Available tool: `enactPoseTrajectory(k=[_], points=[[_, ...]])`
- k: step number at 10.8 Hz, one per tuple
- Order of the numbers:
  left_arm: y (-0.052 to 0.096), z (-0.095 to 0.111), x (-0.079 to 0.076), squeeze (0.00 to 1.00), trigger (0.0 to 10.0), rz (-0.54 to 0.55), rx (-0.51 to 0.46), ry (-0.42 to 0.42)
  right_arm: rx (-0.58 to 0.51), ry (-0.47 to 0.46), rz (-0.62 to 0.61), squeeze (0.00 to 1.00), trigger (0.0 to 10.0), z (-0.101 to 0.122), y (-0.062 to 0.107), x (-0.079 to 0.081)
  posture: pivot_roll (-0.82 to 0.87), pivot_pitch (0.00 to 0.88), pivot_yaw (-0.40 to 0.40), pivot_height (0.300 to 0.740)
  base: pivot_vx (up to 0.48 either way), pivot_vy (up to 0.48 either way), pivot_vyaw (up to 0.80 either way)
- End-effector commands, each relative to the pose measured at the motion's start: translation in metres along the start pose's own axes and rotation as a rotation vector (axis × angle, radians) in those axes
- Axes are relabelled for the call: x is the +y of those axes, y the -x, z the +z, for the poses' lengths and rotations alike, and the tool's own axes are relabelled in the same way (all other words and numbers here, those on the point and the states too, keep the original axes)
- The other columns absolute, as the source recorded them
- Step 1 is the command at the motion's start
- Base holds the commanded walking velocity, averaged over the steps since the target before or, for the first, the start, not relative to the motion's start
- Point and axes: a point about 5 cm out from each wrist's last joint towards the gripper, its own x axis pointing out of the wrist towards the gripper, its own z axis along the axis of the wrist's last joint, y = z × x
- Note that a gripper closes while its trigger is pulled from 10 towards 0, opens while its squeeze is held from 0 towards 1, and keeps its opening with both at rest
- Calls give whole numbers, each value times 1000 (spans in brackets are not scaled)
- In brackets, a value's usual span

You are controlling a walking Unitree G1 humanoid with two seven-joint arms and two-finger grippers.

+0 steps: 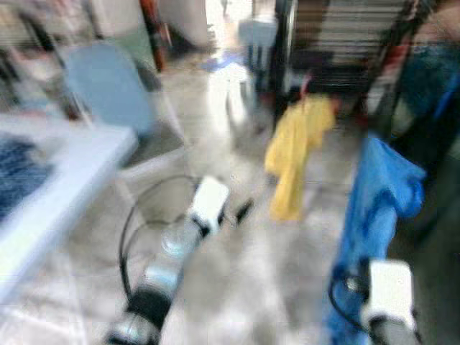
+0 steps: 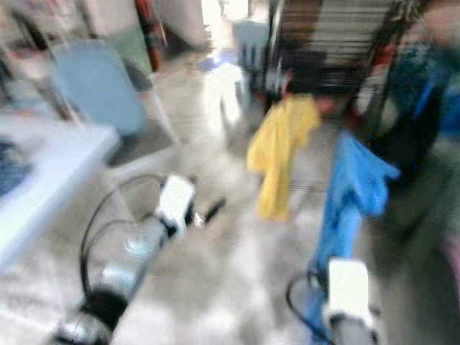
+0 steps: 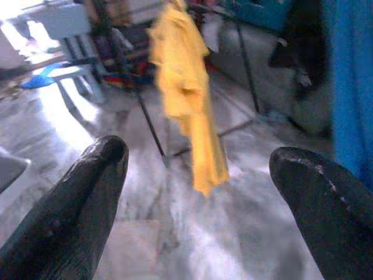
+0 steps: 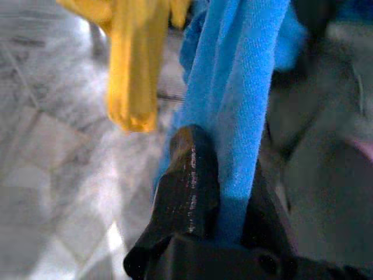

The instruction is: Hang hanger

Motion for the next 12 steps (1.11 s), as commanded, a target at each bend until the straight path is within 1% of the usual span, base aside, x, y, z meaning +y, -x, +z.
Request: enactPoseTrajectory(k=[1,3,5,7,8,10,11,12], points=[[-6,13,1,0,10000,-6,-34,-22,-48,-14,1,0,10000,12,-2,5,-87,0,59,740,0,0,0],[-3,16,5,0,10000,0,-46,-26,-48,-14,10,0,10000,13,0,6,-70,0,56,740,0,0,0],[0,17,15,0,10000,63,-58,-37,-25,-13,26,0,10000,8,2,6,-45,0,32,740,0,0,0],[-1,19,15,0,10000,85,-67,-26,-34,9,70,0,10000,13,-1,7,-37,0,6,740,0,0,0],[-1,20,10,0,10000,76,-75,-11,-68,68,120,0,10000,20,-4,12,-35,0,-3,740,0,0,800],[-1,17,3,0,10000,54,-70,-3,-77,82,164,0,10000,24,-6,20,-41,0,-10,740,0,0,800],[-2,17,-1,0,10000,46,-67,-1,-83,104,204,0,10000,25,-4,26,-48,0,-15,740,0,0,800],[-4,18,-4,0,10000,40,-69,-1,-85,106,222,0,10000,26,-4,29,-46,0,-19,740,0,0,800]])
